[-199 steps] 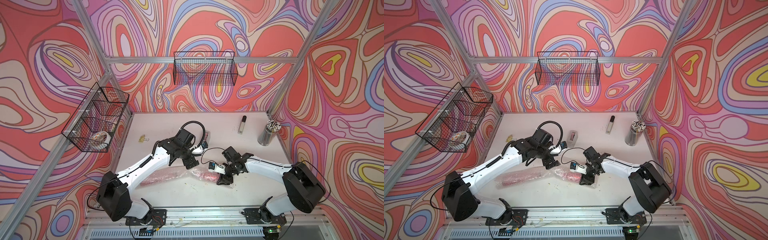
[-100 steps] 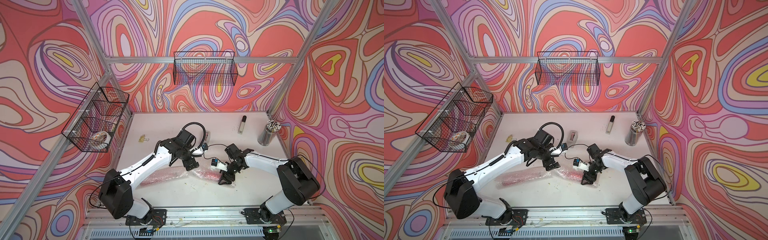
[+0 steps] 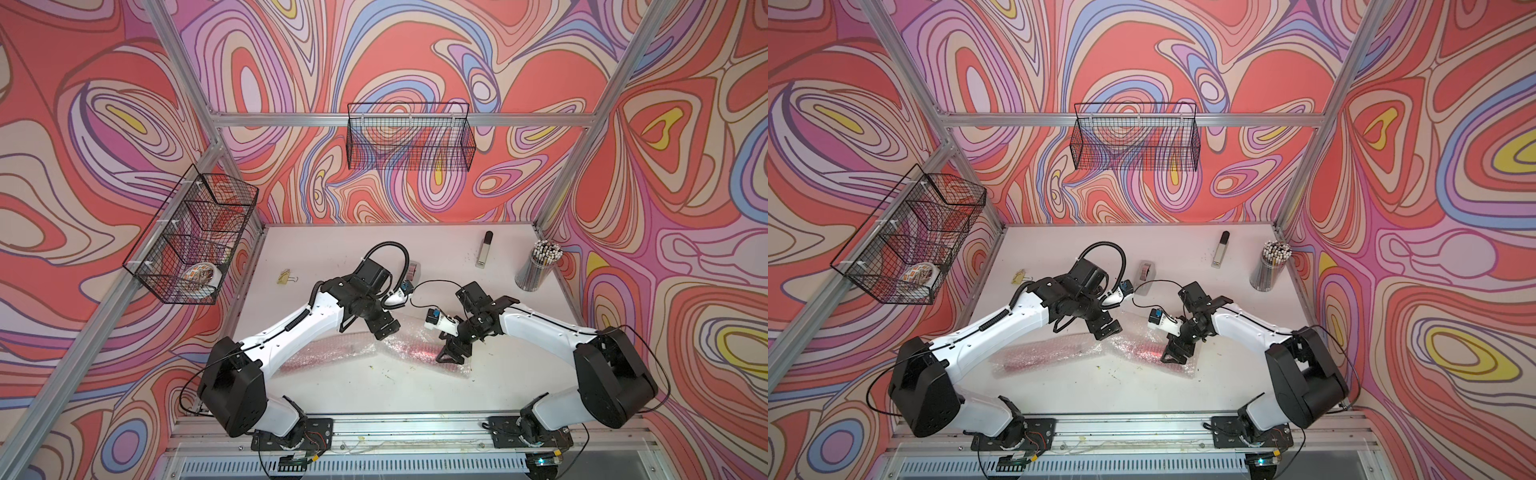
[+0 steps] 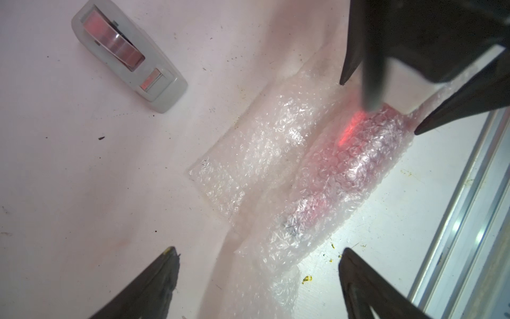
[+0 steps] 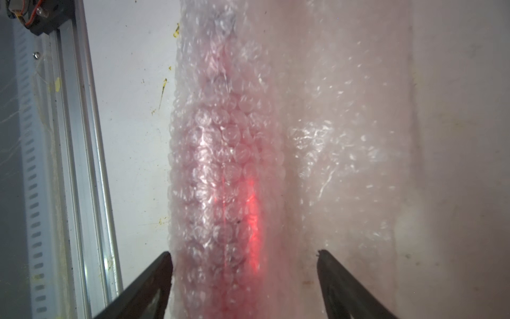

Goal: Wrap wine bottles in bubble wrap
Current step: Tear off the tape using the Tape Cutter.

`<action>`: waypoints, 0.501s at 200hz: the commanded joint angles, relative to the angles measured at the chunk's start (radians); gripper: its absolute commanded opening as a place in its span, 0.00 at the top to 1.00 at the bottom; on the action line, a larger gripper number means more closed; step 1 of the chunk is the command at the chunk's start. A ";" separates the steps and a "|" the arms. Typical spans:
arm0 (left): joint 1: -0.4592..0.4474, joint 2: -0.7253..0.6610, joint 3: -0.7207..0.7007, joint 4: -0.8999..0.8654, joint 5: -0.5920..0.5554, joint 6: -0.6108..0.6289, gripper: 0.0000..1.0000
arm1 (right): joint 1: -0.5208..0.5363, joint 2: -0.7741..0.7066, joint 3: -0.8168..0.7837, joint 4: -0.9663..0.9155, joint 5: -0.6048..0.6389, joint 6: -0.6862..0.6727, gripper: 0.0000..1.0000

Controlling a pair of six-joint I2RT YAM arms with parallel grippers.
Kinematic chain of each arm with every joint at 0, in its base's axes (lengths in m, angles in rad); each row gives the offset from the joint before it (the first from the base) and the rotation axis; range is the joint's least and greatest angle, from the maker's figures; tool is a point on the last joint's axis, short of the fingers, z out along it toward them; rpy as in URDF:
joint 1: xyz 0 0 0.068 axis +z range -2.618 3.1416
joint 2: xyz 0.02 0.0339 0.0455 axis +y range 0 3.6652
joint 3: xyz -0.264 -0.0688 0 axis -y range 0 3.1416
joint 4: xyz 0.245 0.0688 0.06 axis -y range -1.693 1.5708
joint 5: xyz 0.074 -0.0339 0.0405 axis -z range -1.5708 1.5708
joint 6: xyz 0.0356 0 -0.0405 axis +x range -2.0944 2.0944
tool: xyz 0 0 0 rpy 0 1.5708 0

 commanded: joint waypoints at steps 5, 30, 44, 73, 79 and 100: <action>0.022 -0.048 -0.010 0.054 -0.043 -0.174 0.08 | -0.012 -0.092 0.008 0.118 0.022 0.070 0.16; 0.099 -0.028 0.021 0.093 0.040 -0.348 0.09 | -0.014 -0.134 -0.001 0.269 0.080 0.225 0.16; 0.158 0.013 0.044 0.124 0.173 -0.456 0.12 | -0.019 -0.114 0.009 0.364 0.136 0.370 0.16; 0.214 0.141 0.102 0.187 0.334 -0.566 0.16 | -0.027 0.031 0.091 0.485 0.244 0.698 0.24; 0.217 0.167 0.113 0.202 0.343 -0.575 0.16 | -0.030 0.072 0.119 0.486 0.237 0.748 0.26; 0.238 0.263 0.166 0.246 0.421 -0.612 0.18 | -0.041 0.181 0.174 0.556 0.251 0.918 0.32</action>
